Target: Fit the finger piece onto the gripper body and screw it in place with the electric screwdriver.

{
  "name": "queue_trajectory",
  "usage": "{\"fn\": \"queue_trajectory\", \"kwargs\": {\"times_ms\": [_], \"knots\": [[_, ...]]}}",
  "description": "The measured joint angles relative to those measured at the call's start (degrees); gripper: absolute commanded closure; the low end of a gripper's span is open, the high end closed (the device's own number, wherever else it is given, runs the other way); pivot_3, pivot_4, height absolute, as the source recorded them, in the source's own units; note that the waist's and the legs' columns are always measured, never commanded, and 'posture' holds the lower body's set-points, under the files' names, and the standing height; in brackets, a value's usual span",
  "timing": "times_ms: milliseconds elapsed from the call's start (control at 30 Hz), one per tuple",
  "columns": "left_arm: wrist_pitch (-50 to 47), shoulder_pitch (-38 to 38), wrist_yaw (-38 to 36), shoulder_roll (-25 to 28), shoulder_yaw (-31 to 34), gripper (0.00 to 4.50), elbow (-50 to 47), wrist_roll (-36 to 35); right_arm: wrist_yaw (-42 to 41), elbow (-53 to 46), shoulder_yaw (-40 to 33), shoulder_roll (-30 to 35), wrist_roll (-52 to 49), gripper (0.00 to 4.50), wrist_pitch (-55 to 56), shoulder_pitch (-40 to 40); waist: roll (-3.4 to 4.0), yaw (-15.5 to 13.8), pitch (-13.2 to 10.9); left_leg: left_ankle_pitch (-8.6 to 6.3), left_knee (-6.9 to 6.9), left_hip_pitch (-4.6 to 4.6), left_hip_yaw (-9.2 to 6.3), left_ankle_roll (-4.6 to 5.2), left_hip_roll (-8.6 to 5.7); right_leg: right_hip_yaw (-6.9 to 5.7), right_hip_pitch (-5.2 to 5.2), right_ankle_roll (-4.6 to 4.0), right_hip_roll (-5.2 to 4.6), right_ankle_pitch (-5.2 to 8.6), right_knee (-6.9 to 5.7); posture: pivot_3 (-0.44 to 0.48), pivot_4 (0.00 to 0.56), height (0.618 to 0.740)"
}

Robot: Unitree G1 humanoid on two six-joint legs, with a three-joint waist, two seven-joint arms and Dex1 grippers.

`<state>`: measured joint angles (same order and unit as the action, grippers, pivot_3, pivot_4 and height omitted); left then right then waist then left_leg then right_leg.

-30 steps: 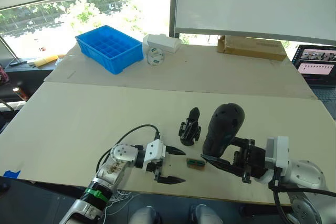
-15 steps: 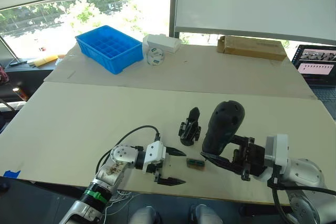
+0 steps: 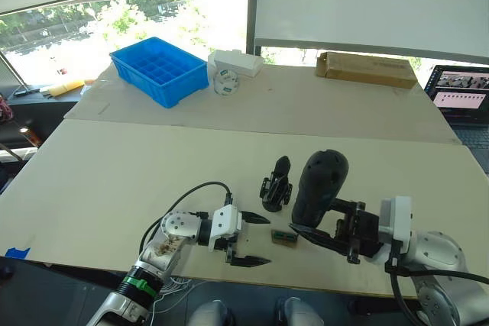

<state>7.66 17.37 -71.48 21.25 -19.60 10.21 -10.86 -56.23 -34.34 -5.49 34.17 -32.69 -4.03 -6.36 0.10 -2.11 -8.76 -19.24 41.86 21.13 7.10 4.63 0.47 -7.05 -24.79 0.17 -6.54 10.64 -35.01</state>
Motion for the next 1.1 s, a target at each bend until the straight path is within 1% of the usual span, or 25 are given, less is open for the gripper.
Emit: {"fn": "queue_trajectory", "kwargs": {"times_ms": [1100], "knots": [[-0.2,-0.2,0.0,0.2,-0.1,0.0,-0.3,0.0,-0.1,0.3,0.3,-0.4,0.5,2.59,0.8,-0.5,0.0,0.0,0.0,0.0,0.0,0.0,0.0,0.0,0.01,0.01,0.0,0.0,0.0,0.0,0.01,0.0,0.15,0.74]]}}
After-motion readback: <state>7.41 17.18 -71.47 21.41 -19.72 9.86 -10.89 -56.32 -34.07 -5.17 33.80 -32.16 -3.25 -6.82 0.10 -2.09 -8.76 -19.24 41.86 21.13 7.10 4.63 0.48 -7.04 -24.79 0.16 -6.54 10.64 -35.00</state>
